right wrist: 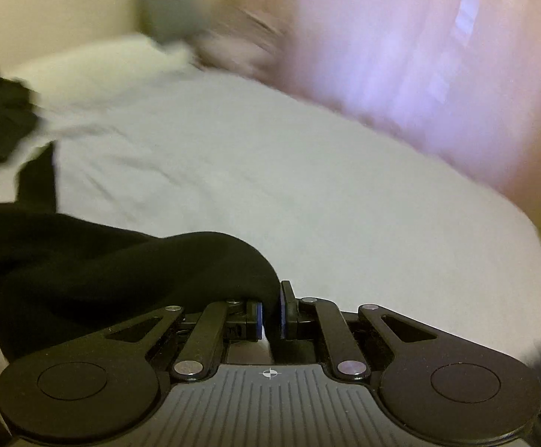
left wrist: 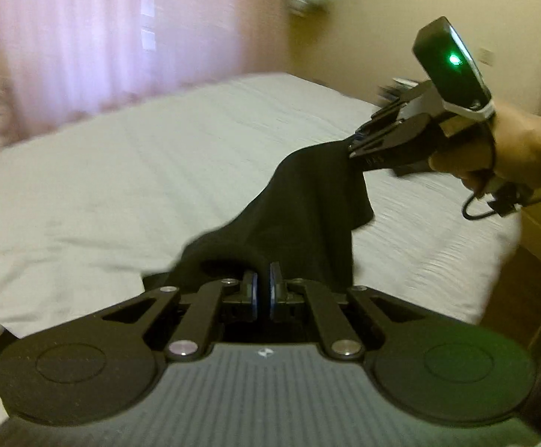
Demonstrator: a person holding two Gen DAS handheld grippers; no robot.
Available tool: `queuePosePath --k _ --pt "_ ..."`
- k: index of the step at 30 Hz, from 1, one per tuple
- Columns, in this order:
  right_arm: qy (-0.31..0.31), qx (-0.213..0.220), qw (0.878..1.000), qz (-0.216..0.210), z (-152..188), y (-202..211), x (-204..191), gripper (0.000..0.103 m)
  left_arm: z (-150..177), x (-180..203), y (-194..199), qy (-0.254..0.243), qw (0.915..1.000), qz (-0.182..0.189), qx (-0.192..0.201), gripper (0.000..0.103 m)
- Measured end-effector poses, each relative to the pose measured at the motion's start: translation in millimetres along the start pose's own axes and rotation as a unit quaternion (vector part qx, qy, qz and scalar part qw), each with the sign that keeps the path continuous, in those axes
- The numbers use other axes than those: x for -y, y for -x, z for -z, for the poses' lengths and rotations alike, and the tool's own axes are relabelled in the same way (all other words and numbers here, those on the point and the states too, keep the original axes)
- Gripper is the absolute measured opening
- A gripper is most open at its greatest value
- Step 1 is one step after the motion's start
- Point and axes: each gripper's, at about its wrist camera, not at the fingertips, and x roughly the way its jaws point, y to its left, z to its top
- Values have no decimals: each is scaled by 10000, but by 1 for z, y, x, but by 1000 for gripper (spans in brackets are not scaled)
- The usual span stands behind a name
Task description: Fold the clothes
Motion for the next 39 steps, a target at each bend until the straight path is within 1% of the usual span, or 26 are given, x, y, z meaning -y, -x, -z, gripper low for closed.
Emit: queuePosePath --k 1,2,4,6,8,10,12,14,15,16,17,18,19,20,21,22,24,26,28,30,31,34,36,37,38,39 --pt "-106 -205 9996 178 17 2 18 8 -2 9 -12 -48 9998 166 -140 5" --pt "-214 -383 9987 269 30 2 28 8 -1 15 -20 -124 9994 250 -209 5" --pt "-424 -661 9965 295 52 1 36 8 2 23 -29 -198 9985 382 -332 5" --pt "-662 -811 9942 247 69 5 37 8 8 11 -25 -145 9981 438 -407 4" --pt "-1021 -879 9907 187 82 10 32 8 8 1 -18 -101 9980 454 -424 4" --pt "-1274 -944 9873 111 82 8 13 8 9 -23 -6 -161 9981 460 -387 4" --pt "-1379 -1079 9845 129 84 0 -2 8 2 -32 0 -249 9970 601 -414 4" --pt "-1464 -1260 9806 320 79 -10 -15 9 4 -25 2 -515 9934 857 -568 5" --pt "-1534 -1356 9780 391 78 -9 -18 16 8 -22 0 -670 9901 1010 -706 6" --pt "-1614 -1421 9756 449 78 -7 -17 42 12 -20 -2 -791 9866 1156 -836 9" --pt "-1638 -1454 9743 538 81 -1 -16 57 18 -20 -4 -816 9839 1280 -942 10" --pt "-1622 -1474 9736 640 83 6 -16 78 26 -20 -2 -798 9817 1386 -1036 11" --pt "-1575 -1506 9733 717 86 11 -16 80 34 -21 1 -765 9799 1462 -1122 20" --pt "-1516 -1568 9729 770 89 17 -17 80 43 -24 4 -701 9799 1441 -1190 32" --pt "-1498 -1605 9721 820 90 23 -18 80 53 -29 8 -646 9807 1351 -1259 36" --pt "-1540 -1540 9730 764 89 26 -23 80 62 -35 12 -590 9813 1261 -1329 38" --pt "-1670 -1302 9760 501 85 30 -38 80 82 -46 20 -481 9821 1052 -1483 38" --pt "-1799 -1063 9776 238 81 34 -53 82 100 -60 29 -392 9827 718 -1662 38" --pt "-1689 -909 9811 -270 67 27 -78 103 109 -74 37 -263 9831 421 -1760 38" --pt "-1461 -790 9832 -755 52 12 -108 103 114 -86 47 -111 9834 144 -1806 38" --pt "-1252 -824 9851 -847 48 0 -123 103 115 -91 53 -30 9836 37 -1806 38" --pt "-436 -1119 9894 -821 41 -43 -164 103 114 -101 65 141 9834 -250 -1791 41" --pt "110 -1311 9881 -800 36 -71 -192 102 113 -105 70 210 9832 -395 -1768 42" --pt "413 -1354 9875 -690 36 -81 -200 79 112 -106 72 231 9835 -437 -1739 42" --pt "407 -1335 9881 -654 37 -82 -195 48 111 -107 73 252 9838 -480 -1710 42" --pt "161 -1298 9888 -721 36 -77 -183 11 110 -109 75 274 9840 -523 -1681 42"
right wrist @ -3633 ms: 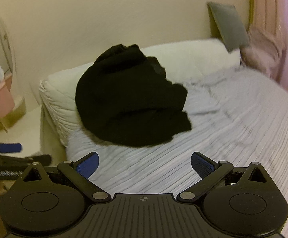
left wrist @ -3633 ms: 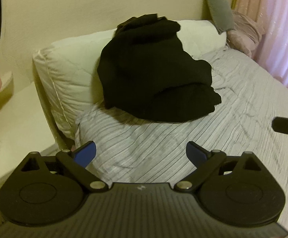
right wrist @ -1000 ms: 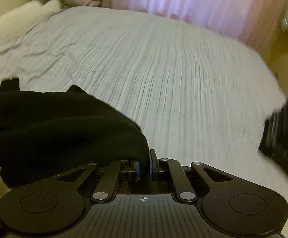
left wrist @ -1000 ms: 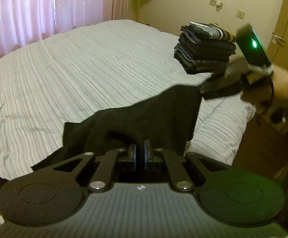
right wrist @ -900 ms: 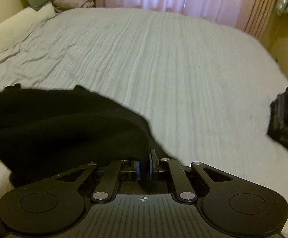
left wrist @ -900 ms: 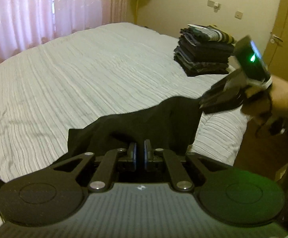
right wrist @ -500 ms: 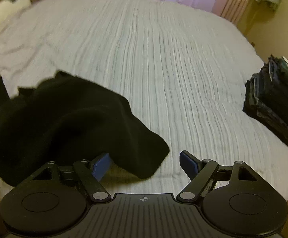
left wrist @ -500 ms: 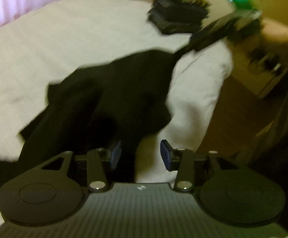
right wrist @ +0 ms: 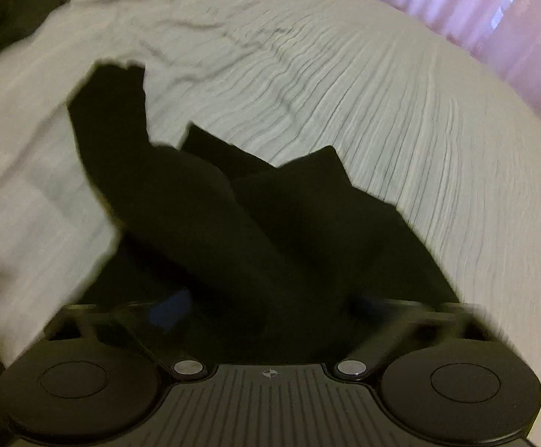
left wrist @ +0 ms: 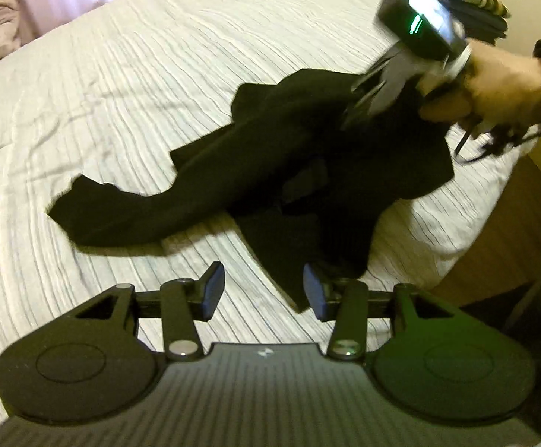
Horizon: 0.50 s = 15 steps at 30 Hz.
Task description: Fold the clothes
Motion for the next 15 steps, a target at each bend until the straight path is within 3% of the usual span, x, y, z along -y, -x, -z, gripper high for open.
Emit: queuePosePath --k 1,3,6,10,13,15 --pt "-232 56 9997 -98 1 6 11 10 -1 -1 1 19 10000 -22 37 42" --pt "-884 478 9949 95 8 47 52 10 -4 -3 -3 9 9999 2 150 42" --pt "-1961 1148 9719 607 28 117 121 9 -15 -4 -13 -49 9995 110 291 42" --pt "-3484 1336 9106 1779 109 186 208 9 -36 2 -26 -340 9976 400 445 42" --pt "-4456 936 8614 2251 184 197 242 10 -51 11 -36 -653 9952 549 479 43" --pt "-4767 516 8425 2456 225 195 242 10 -58 14 -42 -837 9934 618 479 45"
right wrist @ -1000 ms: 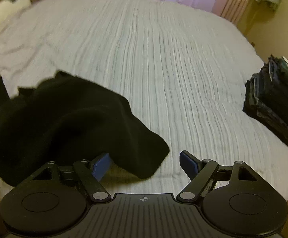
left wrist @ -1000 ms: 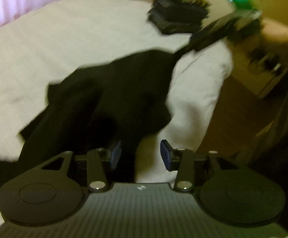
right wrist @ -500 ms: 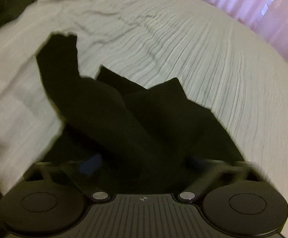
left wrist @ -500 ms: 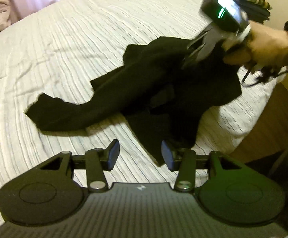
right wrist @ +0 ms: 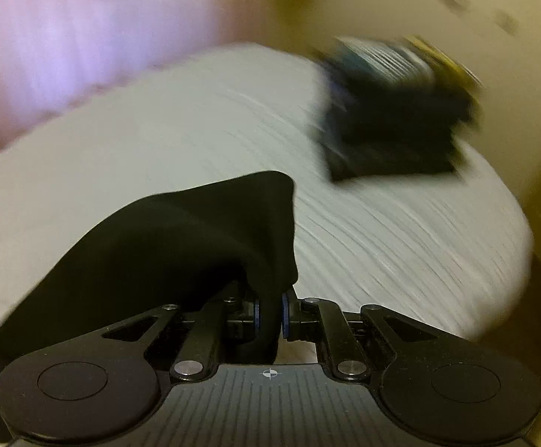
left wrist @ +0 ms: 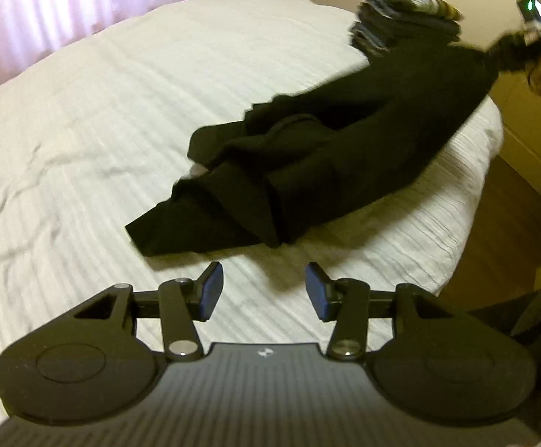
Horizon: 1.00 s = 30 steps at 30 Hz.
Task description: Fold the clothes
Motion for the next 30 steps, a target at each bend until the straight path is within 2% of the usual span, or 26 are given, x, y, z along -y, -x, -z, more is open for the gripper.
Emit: queuePosePath --k 2,5,6,7,8,9,12,14,15,16,18,20,21,23,24,25,26,28,30 --pt "-53 -344 9990 265 26 -4 25 10 -7 2 -5 -174 9998 -19 -21 46" --pt "-776 -1143 9895 433 66 -22 57 11 -22 -4 -10 -175 9998 -92 -29 47" --pt "-1021 -1457 9828 489 78 -29 65 25 -27 -6 -13 -147 9998 -127 -29 48" --pt "-1109 -1676 9778 588 87 -34 65 55 -32 -7 -17 -121 9998 -167 -45 49" --pt "-1051 -1737 9768 687 92 -35 63 69 -38 -8 -21 -102 9997 -212 -64 50" --pt "-808 -1698 9799 661 92 -33 58 79 -45 -9 -27 -102 9995 -270 -96 50" --pt "314 -1443 9886 286 88 -20 18 79 -64 -4 -57 -65 9989 -382 -252 52" --pt "1280 -1122 9850 -284 83 -8 -15 79 -77 0 -77 -43 9984 -431 -361 53" --pt "1850 -944 9759 -677 81 -4 -31 79 -85 4 -87 -83 9983 -425 -400 53" --pt "2421 -797 9613 -1041 80 -3 -47 83 -93 10 -98 -179 9980 -417 -431 55" --pt "3379 -648 9265 -1524 87 -13 -75 92 -108 22 -115 -502 9966 -404 -511 57" --pt "3892 -751 8987 -1876 94 -36 -96 92 -124 34 -130 -858 9938 -383 -590 59" --pt "3974 -931 8893 -2061 97 -53 -102 91 -131 39 -135 -1005 9925 -354 -607 60" --pt "3859 -1366 8782 -2474 97 -79 -102 59 -142 46 -144 -1243 9898 -285 -634 62" --pt "3674 -1476 8804 -2608 91 -84 -93 33 -146 47 -147 -1347 9885 -249 -639 62" --pt "3466 -1493 8868 -2667 84 -84 -82 16 -151 47 -151 -1444 9872 -225 -642 62" --pt "3277 -1386 8975 -2606 75 -78 -67 12 -156 47 -156 -1529 9858 -207 -657 62" --pt "2920 -990 9229 -2306 57 -57 -31 11 -166 43 -165 -1710 9827 -175 -690 62" --pt "2348 -561 9561 -1662 38 -35 17 11 -178 39 -176 -1861 9802 -129 -659 62"
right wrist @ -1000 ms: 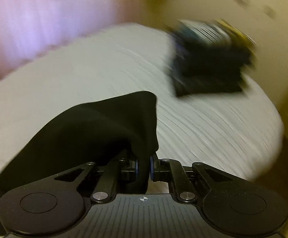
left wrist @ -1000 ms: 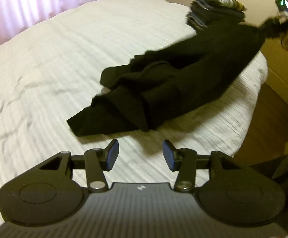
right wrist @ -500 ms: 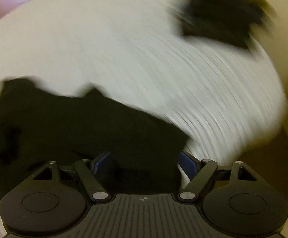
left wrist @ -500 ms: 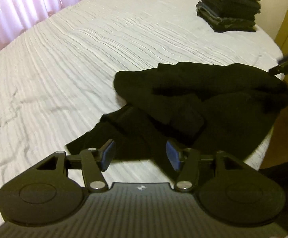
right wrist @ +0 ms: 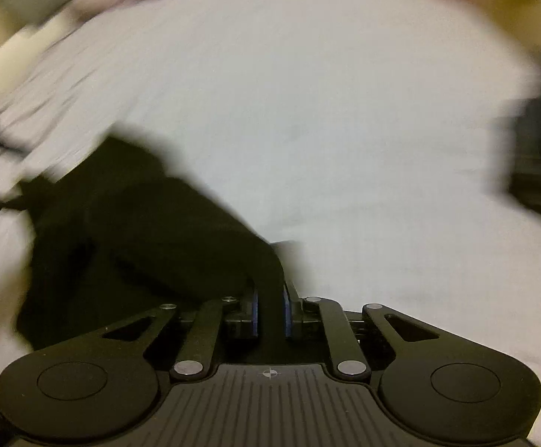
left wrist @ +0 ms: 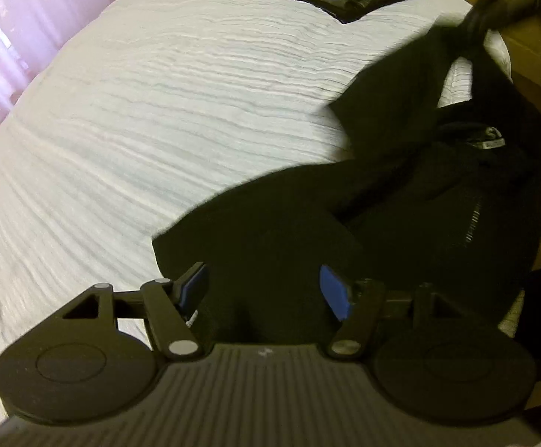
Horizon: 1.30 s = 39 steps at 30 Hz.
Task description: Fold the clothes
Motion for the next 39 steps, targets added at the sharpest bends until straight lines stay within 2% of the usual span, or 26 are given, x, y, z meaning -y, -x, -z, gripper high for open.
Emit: queuePosePath --k 2,3,5,7,8,11,14,15,16,17,18,20,22,24,27,29,31,35,36,37,38,39 --pt "-983 158 9913 861 17 35 49 11 -11 -8 -10 -158 9999 35 39 63" --pt "-1493 165 9791 1369 31 51 75 11 -18 -11 -16 -243 9997 75 57 63" --pt "-2186 -12 9545 2029 59 68 111 11 -33 -14 -29 -424 9989 206 83 63" --pt "-2675 -143 9398 2123 85 79 128 11 -47 -14 -43 -677 9964 489 124 63" --pt "-2729 -164 9388 2094 93 82 127 11 -54 -11 -50 -865 9938 681 142 63" --pt "-2643 -203 9437 1978 104 82 109 11 -73 6 -75 -1506 9812 1205 -12 65" --pt "-2664 -350 9471 1757 93 63 94 12 -79 26 -107 -2222 9604 1632 -393 66" --pt "-2628 -430 9490 1686 90 58 92 22 -78 33 -116 -2460 9529 1702 -501 66" --pt "-2552 -523 9515 1635 86 53 90 49 -76 37 -124 -2648 9457 1785 -604 65" --pt "-2456 -612 9536 1631 78 46 90 69 -75 38 -128 -2746 9402 1886 -703 52" --pt "-2334 -623 9556 1689 68 39 89 93 -73 39 -132 -2801 9366 1958 -775 46" --pt "-1896 -339 9657 1741 56 44 74 95 -75 35 -129 -2628 9420 1951 -748 16" --pt "-1392 -42 9792 1477 47 50 56 95 -78 27 -115 -2367 9526 1814 -603 8" --pt "-1165 31 9897 827 45 44 38 95 -78 14 -96 -2149 9615 1653 -454 7" --pt "-668 -389 9967 -262 46 7 9 95 -74 -7 -60 -1794 9744 1332 -256 7" --pt "-206 -756 9937 -801 50 -25 -10 95 -66 -16 -33 -1632 9800 1132 -162 7" --pt "141 -1011 9884 -1122 54 -53 -24 95 -52 -18 -4 -1569 9822 1025 -123 7" --pt "265 -1626 9739 -1563 49 -94 -31 95 -19 -8 30 -1328 9871 873 -214 7" --pt "358 -1744 9695 -1686 45 -103 -31 94 -12 -7 35 -1173 9895 810 -220 7" --pt "402 -1829 9651 -1833 41 -107 -31 57 -8 -8 41 -985 9922 739 -205 7" --pt "369 -1901 9611 -1969 37 -107 -33 13 -3 -10 47 -801 9945 656 -176 7" --pt "316 -1866 9609 -2020 30 -101 -33 5 1 -13 54 -618 9966 534 -109 7"
